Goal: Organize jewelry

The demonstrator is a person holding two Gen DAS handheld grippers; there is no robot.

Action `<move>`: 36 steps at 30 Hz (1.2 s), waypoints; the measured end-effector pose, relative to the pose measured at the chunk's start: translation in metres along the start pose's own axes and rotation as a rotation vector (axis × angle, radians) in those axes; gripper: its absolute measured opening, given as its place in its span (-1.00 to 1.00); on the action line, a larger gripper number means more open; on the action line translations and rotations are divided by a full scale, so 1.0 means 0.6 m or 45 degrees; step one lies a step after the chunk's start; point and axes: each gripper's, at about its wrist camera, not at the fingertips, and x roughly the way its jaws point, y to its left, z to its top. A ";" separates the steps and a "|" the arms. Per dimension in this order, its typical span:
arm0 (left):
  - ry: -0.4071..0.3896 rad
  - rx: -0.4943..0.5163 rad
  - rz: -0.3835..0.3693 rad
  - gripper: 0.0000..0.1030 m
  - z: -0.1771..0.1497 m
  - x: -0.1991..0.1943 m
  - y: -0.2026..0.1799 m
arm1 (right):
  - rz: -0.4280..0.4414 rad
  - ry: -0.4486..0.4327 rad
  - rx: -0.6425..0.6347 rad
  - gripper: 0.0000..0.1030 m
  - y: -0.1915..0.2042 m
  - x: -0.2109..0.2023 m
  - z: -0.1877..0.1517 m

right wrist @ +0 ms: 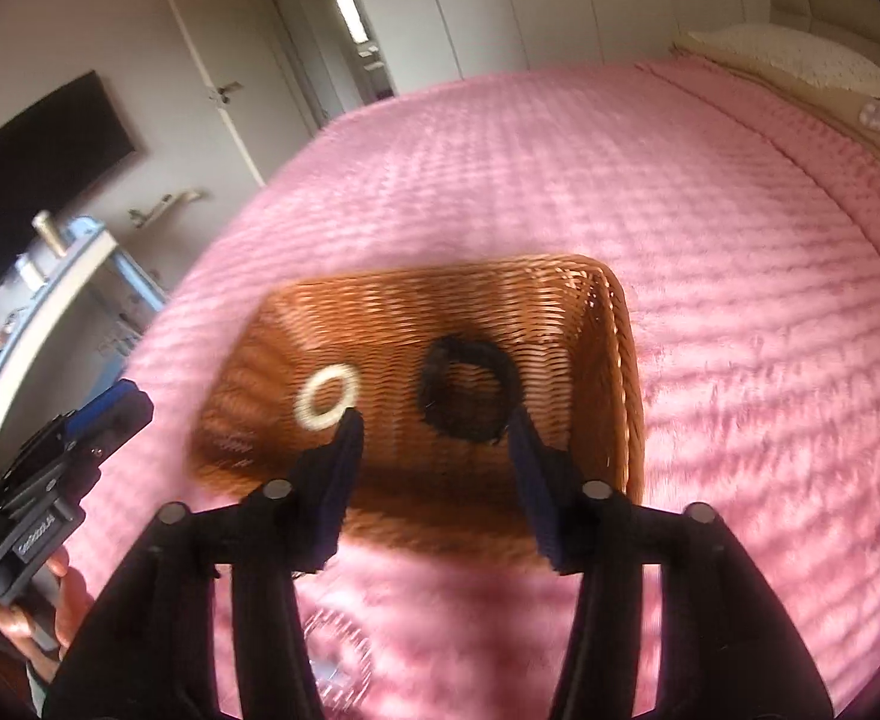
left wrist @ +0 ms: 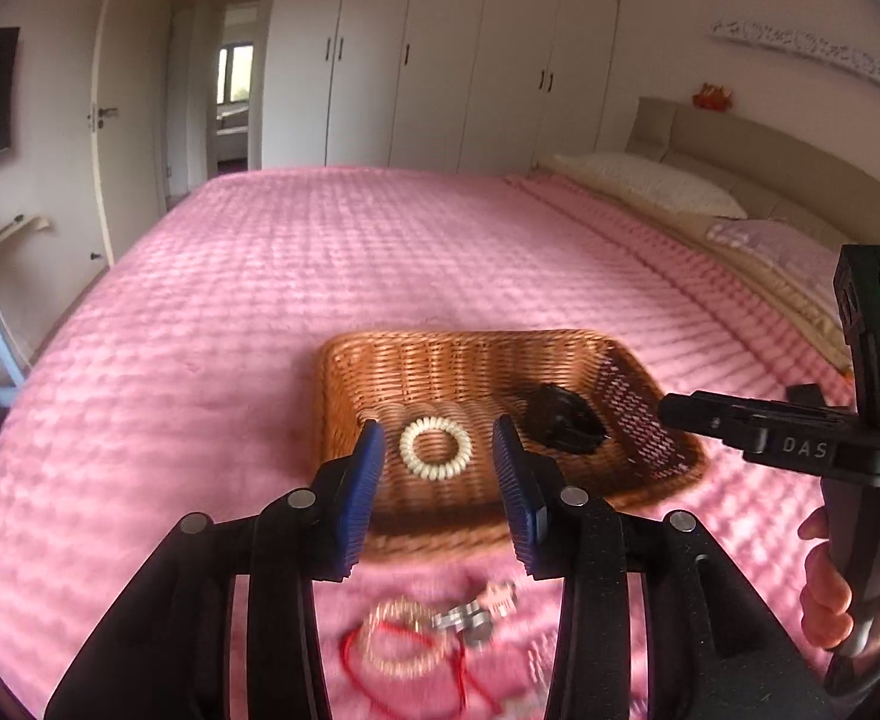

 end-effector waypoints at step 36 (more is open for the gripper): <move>0.353 0.077 -0.086 -0.50 -0.277 -0.011 -0.139 | 0.035 0.152 -0.047 -0.50 0.000 -0.010 -0.285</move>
